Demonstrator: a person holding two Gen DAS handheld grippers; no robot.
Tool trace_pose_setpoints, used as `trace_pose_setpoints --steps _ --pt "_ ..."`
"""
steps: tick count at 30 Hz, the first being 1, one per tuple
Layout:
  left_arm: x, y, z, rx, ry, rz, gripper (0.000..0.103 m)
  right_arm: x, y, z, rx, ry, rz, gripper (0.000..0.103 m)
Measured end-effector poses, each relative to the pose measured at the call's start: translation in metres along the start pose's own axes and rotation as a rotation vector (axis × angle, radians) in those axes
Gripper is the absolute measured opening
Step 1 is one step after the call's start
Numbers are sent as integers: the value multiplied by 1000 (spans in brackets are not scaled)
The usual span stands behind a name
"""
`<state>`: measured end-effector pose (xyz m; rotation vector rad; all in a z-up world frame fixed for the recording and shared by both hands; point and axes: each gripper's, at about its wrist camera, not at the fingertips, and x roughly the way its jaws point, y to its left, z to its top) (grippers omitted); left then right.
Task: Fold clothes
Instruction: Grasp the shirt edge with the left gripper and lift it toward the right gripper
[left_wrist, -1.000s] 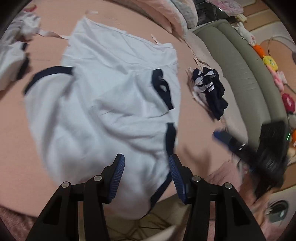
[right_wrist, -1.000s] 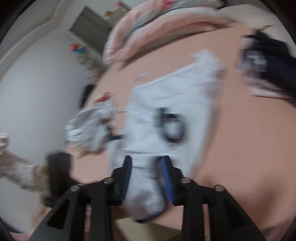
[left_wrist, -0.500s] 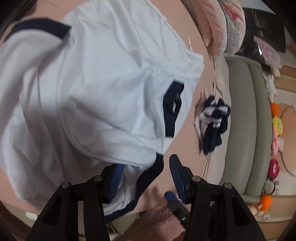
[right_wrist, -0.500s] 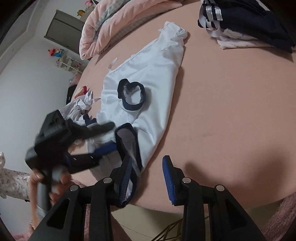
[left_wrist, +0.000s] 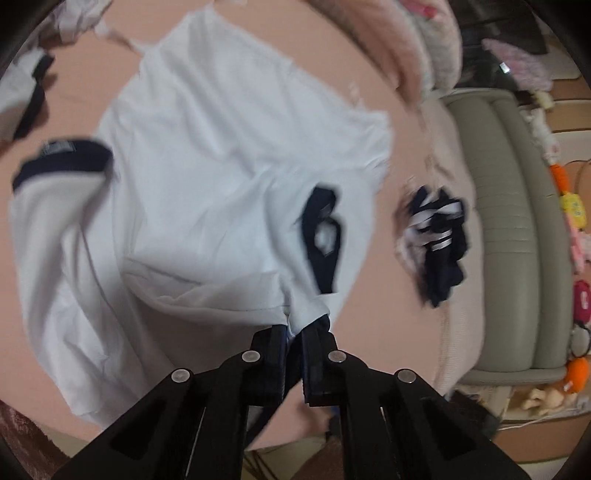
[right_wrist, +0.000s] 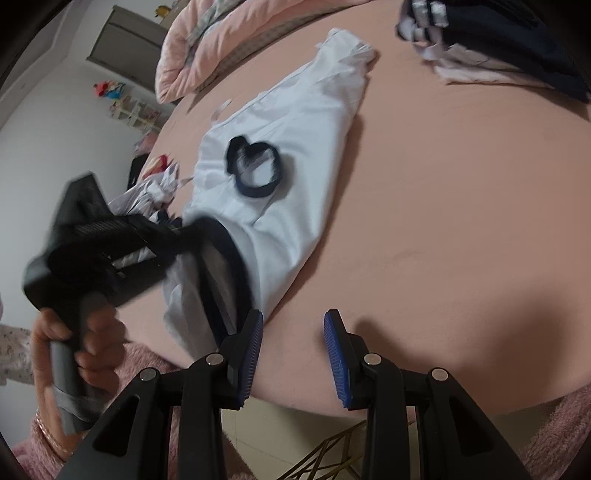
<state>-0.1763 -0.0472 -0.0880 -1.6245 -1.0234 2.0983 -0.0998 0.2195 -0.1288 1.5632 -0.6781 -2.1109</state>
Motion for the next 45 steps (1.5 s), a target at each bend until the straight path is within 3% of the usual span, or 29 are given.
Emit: trace_pose_setpoints --steps 3,4,6,10,16,21,23,24,31,36,38,41,43,45 --pt "-33 -19 3 20 -70 -91 5 -1 26 -2 -87 -13 111 35" --pt "-42 -26 4 34 -91 -103 5 1 38 -4 -125 -23 123 41" --pt "-56 -39 4 65 -138 -107 5 11 59 -7 -175 -23 129 52" --pt "-76 -44 2 88 -188 -112 5 42 83 -12 -181 36 145 53" --pt "-78 -37 -6 60 -186 -170 5 81 85 -8 -194 7 -42 53" --pt "-89 -39 -11 73 -202 -203 5 96 64 -2 -86 1 55 53" --pt "-94 -41 -12 88 -210 -213 5 91 66 1 -93 -25 84 26" --pt "-97 -42 -14 100 -216 -216 5 83 69 4 -109 -53 74 4" --pt "-120 -57 -19 177 -243 -249 5 7 81 36 -193 -299 -91 4" --pt "-158 -106 -1 325 -297 -303 5 -83 89 80 -236 -506 -191 4" --pt "-192 -133 0 399 -381 -355 5 -127 102 92 -276 -611 -170 4" --pt "-249 -164 -11 478 -520 -432 5 -204 145 89 -353 -800 -60 4" --pt "-274 -173 -27 521 -561 -459 5 -256 158 81 -381 -892 48 3" --pt "-277 -173 -39 526 -539 -461 5 -288 163 71 -409 -941 88 4"
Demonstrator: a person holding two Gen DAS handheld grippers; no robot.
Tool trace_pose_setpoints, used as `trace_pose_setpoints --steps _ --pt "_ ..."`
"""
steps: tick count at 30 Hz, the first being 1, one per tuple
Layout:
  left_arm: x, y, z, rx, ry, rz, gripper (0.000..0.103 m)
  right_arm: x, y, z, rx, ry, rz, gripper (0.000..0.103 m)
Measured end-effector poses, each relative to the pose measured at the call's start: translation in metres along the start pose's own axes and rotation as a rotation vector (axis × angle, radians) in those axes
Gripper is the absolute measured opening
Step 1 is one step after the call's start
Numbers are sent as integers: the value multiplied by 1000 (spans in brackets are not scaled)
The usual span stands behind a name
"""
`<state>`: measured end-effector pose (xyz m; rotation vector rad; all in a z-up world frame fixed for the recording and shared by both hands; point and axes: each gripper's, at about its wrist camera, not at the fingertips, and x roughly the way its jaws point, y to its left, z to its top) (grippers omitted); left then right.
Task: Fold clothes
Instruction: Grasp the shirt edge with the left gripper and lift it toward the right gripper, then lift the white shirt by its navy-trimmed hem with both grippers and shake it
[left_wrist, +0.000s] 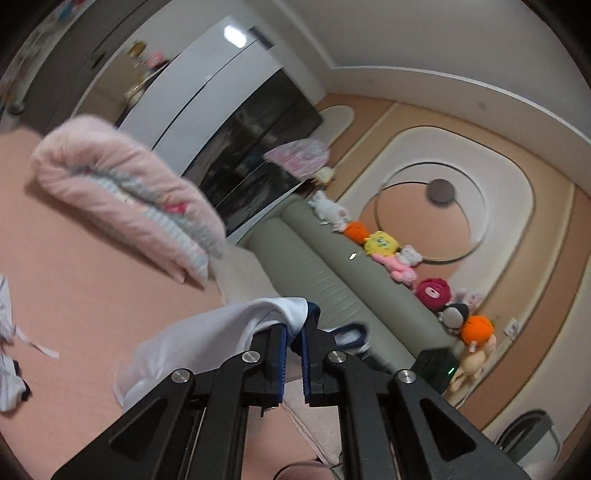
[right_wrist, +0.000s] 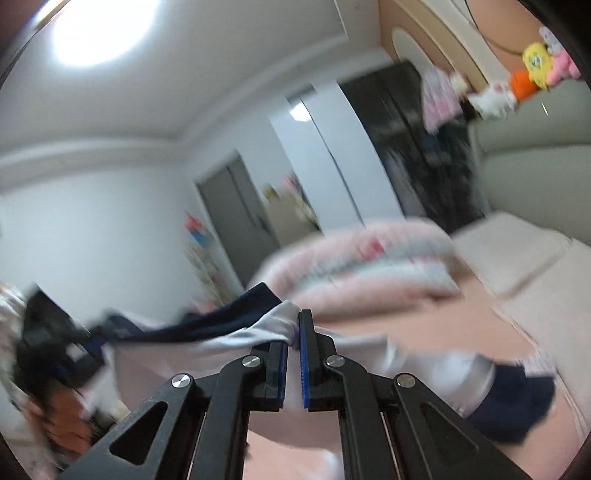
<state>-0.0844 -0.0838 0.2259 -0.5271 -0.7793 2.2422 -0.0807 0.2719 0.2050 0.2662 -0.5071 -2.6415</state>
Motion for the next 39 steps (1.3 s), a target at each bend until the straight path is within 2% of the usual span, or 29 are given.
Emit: trace_pose_setpoints --steps 2,4,7,9,10,12,13,15,18,20,22,23,25,26,28,31,33,36,39 --pt "5 9 -11 -48 49 9 5 -7 14 2 -41 4 -2 4" --pt "18 34 -26 -112 121 49 5 1 14 -10 -59 65 -39 3" --pt "57 95 -57 -192 286 157 5 37 -3 -48 -61 219 -125 4" --pt "89 131 -73 -166 359 291 5 51 -15 -66 -110 301 -214 4" --pt "107 151 -76 -161 404 334 5 71 -20 -82 -142 346 -251 4" --pt "130 172 -59 -179 415 359 5 111 -30 -95 -131 408 -257 3" --pt "137 173 -42 -158 395 367 5 125 -32 -91 -125 412 -259 3" --pt "134 152 12 -82 298 356 5 143 -35 -54 -121 350 -248 3" --pt "107 91 87 28 147 257 5 139 -16 19 -135 186 -187 3" --pt "82 39 121 145 63 242 5 121 9 65 -175 71 -138 3" --pt "64 4 130 232 29 242 5 99 37 92 -243 -11 -117 3" --pt "57 0 124 249 29 252 5 89 49 99 -272 -34 -104 3" --pt "44 -5 110 278 35 273 6 84 61 97 -295 -45 -101 4" --pt "37 -7 103 292 38 283 6 79 62 86 -290 -34 -98 4" --pt "34 8 77 259 91 293 6 69 57 53 -270 10 -97 4" --pt "36 59 5 154 212 347 6 59 40 -20 -229 109 -117 4" --pt "48 104 -52 55 334 394 6 53 28 -79 -230 194 -145 4" --pt "79 190 -151 -161 568 484 6 71 -16 -190 -199 421 -244 4" --pt "97 249 -228 -321 746 566 6 91 -57 -270 -110 657 -304 4"
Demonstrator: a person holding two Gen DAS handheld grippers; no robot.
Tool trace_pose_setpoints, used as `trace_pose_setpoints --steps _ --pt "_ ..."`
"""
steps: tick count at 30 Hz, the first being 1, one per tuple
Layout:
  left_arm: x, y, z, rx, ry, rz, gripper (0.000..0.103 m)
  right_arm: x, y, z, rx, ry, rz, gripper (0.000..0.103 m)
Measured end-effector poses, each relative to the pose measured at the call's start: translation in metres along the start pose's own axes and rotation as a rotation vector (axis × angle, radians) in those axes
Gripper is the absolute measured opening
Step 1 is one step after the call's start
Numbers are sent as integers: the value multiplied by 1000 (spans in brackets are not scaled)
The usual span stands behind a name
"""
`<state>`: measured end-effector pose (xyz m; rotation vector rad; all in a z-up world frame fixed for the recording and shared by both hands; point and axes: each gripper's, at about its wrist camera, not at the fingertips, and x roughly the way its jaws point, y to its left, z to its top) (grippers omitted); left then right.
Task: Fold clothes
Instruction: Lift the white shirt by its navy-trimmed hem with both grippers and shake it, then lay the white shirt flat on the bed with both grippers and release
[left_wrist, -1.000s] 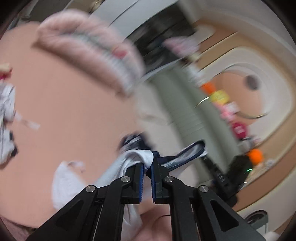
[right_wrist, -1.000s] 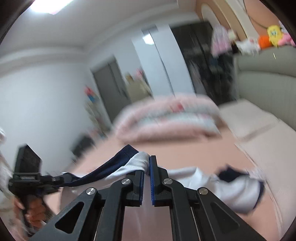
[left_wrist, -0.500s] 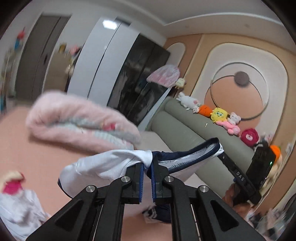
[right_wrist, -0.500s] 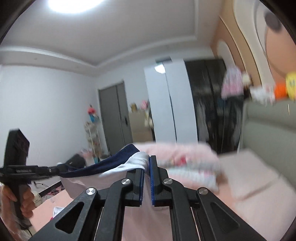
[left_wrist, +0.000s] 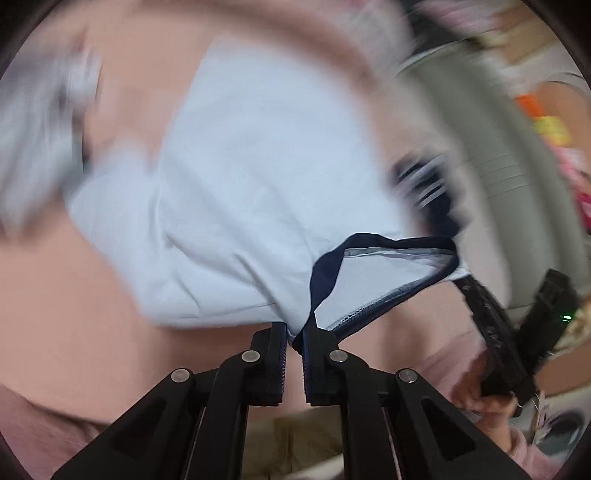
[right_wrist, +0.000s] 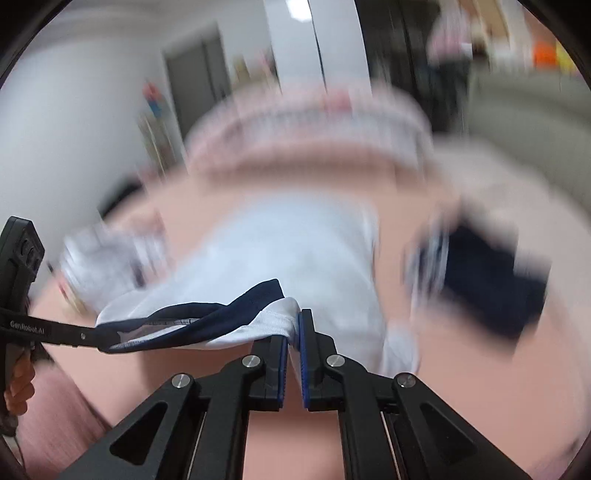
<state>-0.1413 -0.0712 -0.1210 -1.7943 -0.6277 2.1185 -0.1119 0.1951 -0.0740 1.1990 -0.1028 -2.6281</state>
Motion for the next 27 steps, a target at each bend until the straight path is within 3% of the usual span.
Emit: trace_pose_setpoints --steps 1,2,4,5,7,10,12,14,16,19,21,25,27 --pt "15 9 -6 -29 43 -4 6 19 -7 -18 34 81 8 4" --pt "13 13 -10 -50 35 -32 6 26 -12 -36 74 137 25 4" --pt "7 21 -18 -90 3 -96 13 21 -22 -54 144 172 77 7" --pt "0 26 -20 -109 -22 -120 20 15 -25 -56 152 177 97 7" --pt "-16 35 -24 -145 -73 -166 52 0 -27 -48 135 178 115 8" --pt "-37 43 -30 -149 -137 -196 52 -25 -25 -34 97 186 161 8" --pt "-49 42 -35 -101 -189 -130 52 -46 -12 -27 17 203 204 8" --pt "-47 38 -34 -65 -199 -71 52 -58 3 -13 -73 165 165 8" --pt "-28 44 -27 -91 -170 -65 52 -61 9 -4 -70 94 107 8" --pt "-4 54 -25 -144 -150 -45 51 -25 0 4 -17 103 53 8" --pt "1 61 -27 -176 -168 -26 51 13 -5 2 -22 144 -44 8" --pt "1 62 -28 -178 -189 -5 47 53 -5 -26 -44 305 -5 8" --pt "-3 59 -28 -159 -174 48 43 53 3 -45 -106 349 27 8"
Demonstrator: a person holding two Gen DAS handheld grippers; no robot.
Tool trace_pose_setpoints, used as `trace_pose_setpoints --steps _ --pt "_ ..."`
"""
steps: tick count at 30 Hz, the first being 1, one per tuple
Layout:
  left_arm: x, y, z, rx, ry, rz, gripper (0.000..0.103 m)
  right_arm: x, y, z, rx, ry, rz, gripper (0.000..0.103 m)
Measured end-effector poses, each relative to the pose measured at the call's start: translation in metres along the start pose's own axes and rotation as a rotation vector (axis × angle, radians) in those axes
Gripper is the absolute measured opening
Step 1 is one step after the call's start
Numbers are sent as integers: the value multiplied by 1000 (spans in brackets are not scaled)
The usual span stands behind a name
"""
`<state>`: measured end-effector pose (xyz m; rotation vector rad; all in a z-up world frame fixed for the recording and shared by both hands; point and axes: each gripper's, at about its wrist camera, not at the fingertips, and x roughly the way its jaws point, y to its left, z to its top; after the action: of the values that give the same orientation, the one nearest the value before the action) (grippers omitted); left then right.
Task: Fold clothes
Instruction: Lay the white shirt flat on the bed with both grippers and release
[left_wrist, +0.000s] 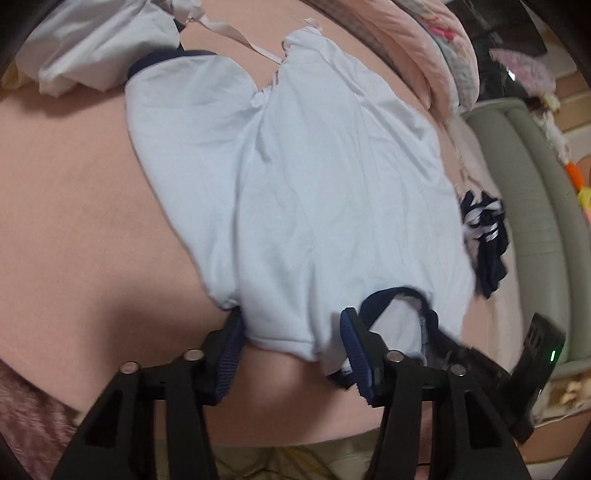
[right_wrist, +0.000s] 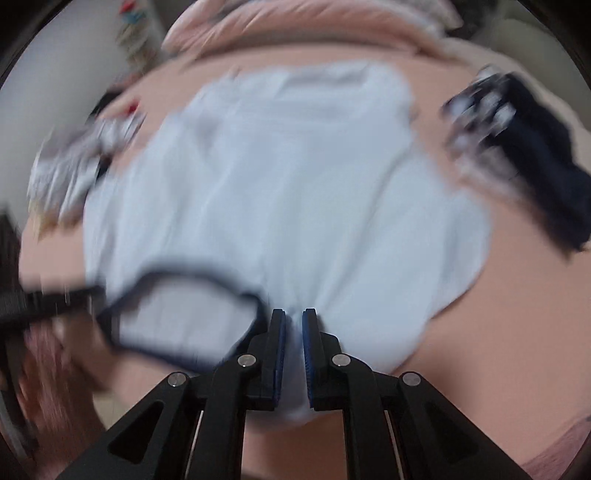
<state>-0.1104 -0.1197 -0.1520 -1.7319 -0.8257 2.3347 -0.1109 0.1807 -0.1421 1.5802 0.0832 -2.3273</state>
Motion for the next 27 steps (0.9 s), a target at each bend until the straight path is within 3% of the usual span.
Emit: trace_pose_setpoints --steps 2,3,5,6,8,10,14,17,19,22,24,27 --pt "-7 -5 0 32 1 61 43 -5 3 -14 -27 18 20 8" --pt "-15 -10 1 61 -28 65 41 -10 1 -17 -14 37 37 8" --pt "-29 -22 1 126 -99 3 41 -26 -5 -14 25 9 54 8" --pt "-31 -28 3 158 -103 29 41 -36 -8 -10 39 -29 60 8" --pt "-22 -36 6 195 -93 105 41 -51 -11 2 60 -98 52 8" --pt "-8 -34 5 225 -34 154 41 -49 -10 15 56 -105 24 8" --pt "4 -48 -21 432 2 343 42 -6 -2 5 -17 22 -42 8" --pt "-7 -30 -34 442 26 406 44 -4 -6 -16 -19 53 -67 9" --pt "-21 -11 -35 365 18 383 43 -13 -14 -21 13 79 -120 8" --pt "-40 -5 -35 307 -23 262 43 -32 -9 -19 -21 22 -210 9" --pt "-42 -14 -39 332 -42 197 43 -47 -2 -16 -17 -68 -113 9" --pt "-37 -31 -45 376 -84 152 43 -43 6 -9 24 -116 13 9"
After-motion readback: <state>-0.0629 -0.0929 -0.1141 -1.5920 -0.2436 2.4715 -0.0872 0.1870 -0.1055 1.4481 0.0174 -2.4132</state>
